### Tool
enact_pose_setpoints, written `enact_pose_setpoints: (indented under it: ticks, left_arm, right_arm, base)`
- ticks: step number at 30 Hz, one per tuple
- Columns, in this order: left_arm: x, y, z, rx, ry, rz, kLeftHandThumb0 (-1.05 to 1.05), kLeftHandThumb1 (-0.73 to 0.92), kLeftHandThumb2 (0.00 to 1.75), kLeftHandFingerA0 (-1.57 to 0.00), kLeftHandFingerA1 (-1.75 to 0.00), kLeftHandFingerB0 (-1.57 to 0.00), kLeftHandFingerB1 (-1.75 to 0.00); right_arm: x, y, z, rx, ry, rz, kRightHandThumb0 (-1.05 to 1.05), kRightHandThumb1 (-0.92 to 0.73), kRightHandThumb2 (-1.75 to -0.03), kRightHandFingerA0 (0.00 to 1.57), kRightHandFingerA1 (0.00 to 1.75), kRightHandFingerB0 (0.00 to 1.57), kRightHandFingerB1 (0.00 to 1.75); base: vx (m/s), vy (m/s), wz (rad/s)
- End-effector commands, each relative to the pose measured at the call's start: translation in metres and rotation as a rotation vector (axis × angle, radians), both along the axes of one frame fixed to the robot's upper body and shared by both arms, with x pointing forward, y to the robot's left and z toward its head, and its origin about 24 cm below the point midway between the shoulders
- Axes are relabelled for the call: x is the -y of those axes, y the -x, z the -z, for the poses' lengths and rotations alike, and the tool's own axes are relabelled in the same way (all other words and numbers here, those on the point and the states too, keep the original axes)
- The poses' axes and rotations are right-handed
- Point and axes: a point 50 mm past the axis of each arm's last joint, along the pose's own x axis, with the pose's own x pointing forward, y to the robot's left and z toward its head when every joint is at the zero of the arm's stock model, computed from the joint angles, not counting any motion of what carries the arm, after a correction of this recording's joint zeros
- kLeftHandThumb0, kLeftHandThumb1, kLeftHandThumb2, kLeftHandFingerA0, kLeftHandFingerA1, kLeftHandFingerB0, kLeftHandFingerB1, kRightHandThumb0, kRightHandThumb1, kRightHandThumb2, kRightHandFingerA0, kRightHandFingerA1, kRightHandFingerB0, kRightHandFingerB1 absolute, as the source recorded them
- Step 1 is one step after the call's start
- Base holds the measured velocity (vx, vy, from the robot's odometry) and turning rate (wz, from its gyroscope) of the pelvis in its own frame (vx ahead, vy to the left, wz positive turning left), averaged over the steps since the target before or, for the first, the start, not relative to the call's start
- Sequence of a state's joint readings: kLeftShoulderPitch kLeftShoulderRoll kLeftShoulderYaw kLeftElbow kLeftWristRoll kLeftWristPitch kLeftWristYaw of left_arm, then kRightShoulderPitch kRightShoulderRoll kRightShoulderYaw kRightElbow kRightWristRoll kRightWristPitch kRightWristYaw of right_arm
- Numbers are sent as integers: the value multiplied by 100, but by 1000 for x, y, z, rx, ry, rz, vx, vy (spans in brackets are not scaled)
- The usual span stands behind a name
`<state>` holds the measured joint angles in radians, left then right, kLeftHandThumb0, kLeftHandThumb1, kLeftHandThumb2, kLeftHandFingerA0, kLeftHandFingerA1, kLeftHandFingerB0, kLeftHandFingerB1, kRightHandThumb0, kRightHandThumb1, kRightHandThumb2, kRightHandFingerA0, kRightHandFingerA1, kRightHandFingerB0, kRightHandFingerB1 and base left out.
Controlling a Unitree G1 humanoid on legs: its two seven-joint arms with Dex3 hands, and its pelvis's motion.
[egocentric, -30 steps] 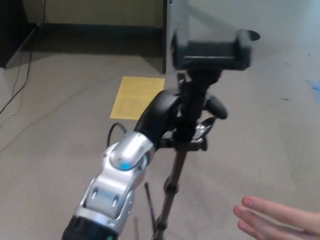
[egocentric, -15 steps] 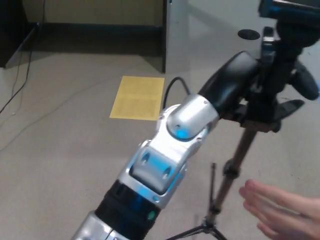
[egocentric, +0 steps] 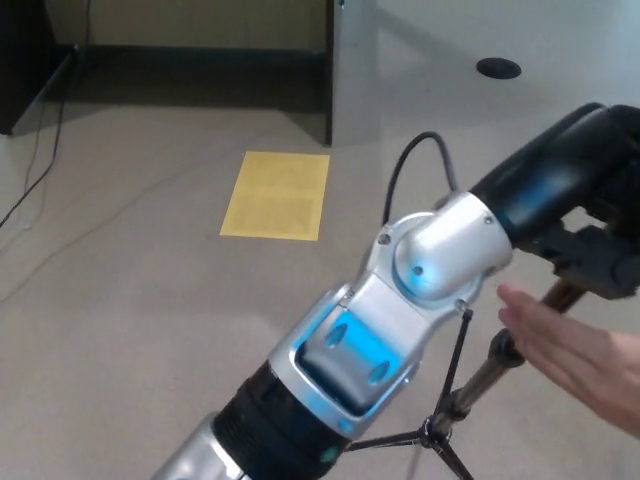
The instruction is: There is a tripod standing in front of the robot and the robot extends its left arm to grab it. It lifts the tripod and passes it to a person.
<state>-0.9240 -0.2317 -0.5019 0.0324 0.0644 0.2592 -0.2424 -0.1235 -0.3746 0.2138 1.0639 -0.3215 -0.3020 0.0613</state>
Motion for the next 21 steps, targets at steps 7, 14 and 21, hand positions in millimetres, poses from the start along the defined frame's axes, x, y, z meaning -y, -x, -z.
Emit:
enact_pose_setpoints:
  ticks: [7,14,21]
  left_arm:
    - [20,59,-40,125,106,195,-26,67,93,-84,-165,-70,-148]
    - [18,75,-39,176,97,224,-28,65,96,-85,-162,-76,-130]
    - [12,67,-28,107,105,185,-28,78,71,-110,-111,-79,-87]
  right_arm:
    - [4,-1,-3,2,14,-1,-40,-71,-61,68,43,50,37]
    - [4,-3,-4,3,3,0,-41,-70,-61,67,44,51,38]
    - [4,-4,-3,-6,20,-1,-41,-70,-61,69,43,51,38]
  base:
    - [0,0,0]
    - [0,0,0]
    - [0,0,0]
